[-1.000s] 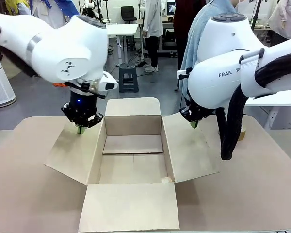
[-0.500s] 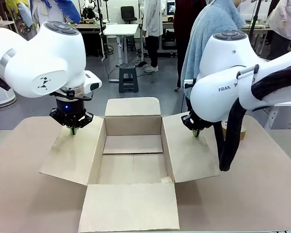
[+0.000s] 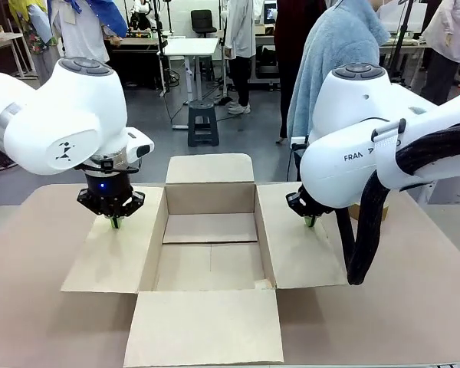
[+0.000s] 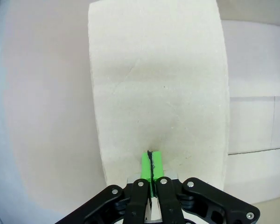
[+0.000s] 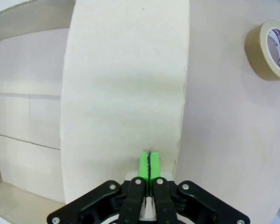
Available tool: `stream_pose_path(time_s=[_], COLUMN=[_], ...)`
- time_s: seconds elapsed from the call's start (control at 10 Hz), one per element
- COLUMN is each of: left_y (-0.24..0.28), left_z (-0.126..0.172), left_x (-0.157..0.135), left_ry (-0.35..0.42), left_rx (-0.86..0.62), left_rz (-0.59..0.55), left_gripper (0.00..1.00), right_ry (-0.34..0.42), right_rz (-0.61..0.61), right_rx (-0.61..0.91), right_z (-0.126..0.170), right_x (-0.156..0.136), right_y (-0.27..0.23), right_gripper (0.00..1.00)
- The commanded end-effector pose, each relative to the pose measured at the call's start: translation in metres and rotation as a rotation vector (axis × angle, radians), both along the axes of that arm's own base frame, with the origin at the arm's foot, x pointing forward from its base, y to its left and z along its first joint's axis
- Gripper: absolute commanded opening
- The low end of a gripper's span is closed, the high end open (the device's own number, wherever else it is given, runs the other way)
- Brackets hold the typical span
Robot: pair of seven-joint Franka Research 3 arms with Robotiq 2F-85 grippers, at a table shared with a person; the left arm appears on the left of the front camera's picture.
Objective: Wrap the clocks to prevent damage.
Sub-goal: Open the side flaps of the Package Box.
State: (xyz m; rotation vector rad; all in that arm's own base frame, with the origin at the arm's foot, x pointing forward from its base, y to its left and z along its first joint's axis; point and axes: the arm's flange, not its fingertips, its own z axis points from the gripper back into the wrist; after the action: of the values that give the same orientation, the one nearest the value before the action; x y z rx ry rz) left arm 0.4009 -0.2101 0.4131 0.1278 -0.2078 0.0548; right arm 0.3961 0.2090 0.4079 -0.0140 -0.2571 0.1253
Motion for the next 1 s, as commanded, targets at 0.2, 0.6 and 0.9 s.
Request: stream_pose_path(time_s=[0.2,0.6,0.9], left_y=[0.017,0.013,0.013], left_z=[-0.032,-0.036,-0.036], left_x=[-0.001,-0.001,-0.001], left_ry=[0.051,0.06,0.06], left_rx=[-0.103,-0.1,-0.1], left_rz=[-0.008,-0.002,-0.002], left_gripper=[0.0,0.0,0.0], right_ry=[-0.016,0.013,0.013], right_rz=[-0.061,-0.041,-0.041], right_rx=[0.031,0.029,0.029], right_z=[-0.028,-0.03,-0.03], right_x=[0.006,0.007,0.007], right_y=[-0.013,-0.015,-0.015], right_gripper=[0.01,0.01,0.01])
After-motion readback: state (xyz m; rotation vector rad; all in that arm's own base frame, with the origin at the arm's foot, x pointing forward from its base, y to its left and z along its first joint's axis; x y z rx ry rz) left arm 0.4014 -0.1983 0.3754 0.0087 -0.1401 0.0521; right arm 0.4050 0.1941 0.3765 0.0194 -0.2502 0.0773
